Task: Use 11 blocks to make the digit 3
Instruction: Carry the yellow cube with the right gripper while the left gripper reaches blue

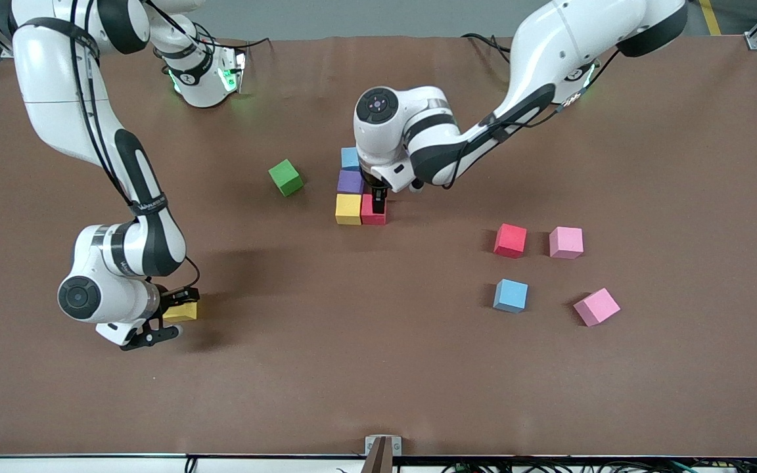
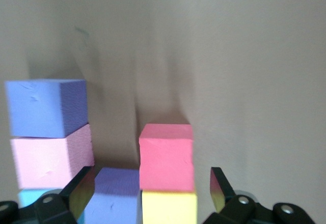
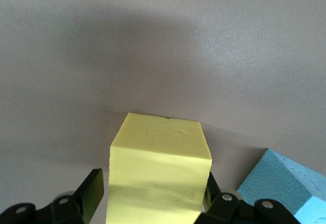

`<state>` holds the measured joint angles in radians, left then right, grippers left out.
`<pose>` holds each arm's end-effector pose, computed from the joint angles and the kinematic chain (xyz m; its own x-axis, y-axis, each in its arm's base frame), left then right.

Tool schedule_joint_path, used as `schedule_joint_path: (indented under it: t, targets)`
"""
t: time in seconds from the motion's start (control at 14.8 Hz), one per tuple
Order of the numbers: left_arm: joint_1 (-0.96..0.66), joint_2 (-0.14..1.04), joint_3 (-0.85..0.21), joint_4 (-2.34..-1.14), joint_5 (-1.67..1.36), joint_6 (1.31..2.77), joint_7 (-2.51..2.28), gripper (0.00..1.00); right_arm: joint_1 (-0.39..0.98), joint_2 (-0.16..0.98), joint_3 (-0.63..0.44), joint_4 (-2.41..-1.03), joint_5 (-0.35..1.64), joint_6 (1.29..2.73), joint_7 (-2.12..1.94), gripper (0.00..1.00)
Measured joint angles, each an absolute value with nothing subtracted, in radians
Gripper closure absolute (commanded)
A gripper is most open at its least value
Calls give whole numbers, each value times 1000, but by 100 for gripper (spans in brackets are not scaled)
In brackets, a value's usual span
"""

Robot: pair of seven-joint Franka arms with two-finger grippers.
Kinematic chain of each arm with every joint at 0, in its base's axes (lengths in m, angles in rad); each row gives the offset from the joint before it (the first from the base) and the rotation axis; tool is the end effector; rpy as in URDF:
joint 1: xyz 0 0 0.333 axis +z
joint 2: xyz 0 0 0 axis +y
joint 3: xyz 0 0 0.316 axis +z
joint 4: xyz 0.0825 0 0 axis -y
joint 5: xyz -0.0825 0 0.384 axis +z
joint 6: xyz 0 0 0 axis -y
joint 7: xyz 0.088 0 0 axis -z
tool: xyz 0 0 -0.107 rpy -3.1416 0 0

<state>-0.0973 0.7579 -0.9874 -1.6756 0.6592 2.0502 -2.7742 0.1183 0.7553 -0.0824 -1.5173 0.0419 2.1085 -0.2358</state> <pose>0.4171 -0.5215 0.3077 0.0719 0.9972 -0.0215 0.9969 -0.0726 -0.0296 0.6919 0.0350 0.2030 0.9521 0.2596 -0.1618 0.2609 -0.9653 -0.0138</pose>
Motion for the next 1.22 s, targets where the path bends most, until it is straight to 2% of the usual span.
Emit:
schedule_joint_path:
  t: [0.14,0.2,0.27,0.54,0.81,1.22]
  targets:
    - [29,742,-1083,-1661,672,1984,-2727,0,118,755,-82,-1517,42,2108,-236,23]
    - [94,735,-1113,-1659,677,1970,-2701,0,118,755,-82,-1516,42,2108,-236,32]
    - [151,733,-1131,-1656,682,1965,-2669,0,118,755,-82,-1516,42,2108,-236,41]
    - [298,737,-1129,-1644,693,1958,-2357,0,120,751,-81,-1515,42,2106,-237,59]
    - [413,744,-1107,-1635,696,1957,-1929,0,156,737,-75,-1504,42,2108,-236,62]
    - [423,759,-973,-1607,696,1957,-1349,0,295,709,-64,-1460,119,2105,-118,62]
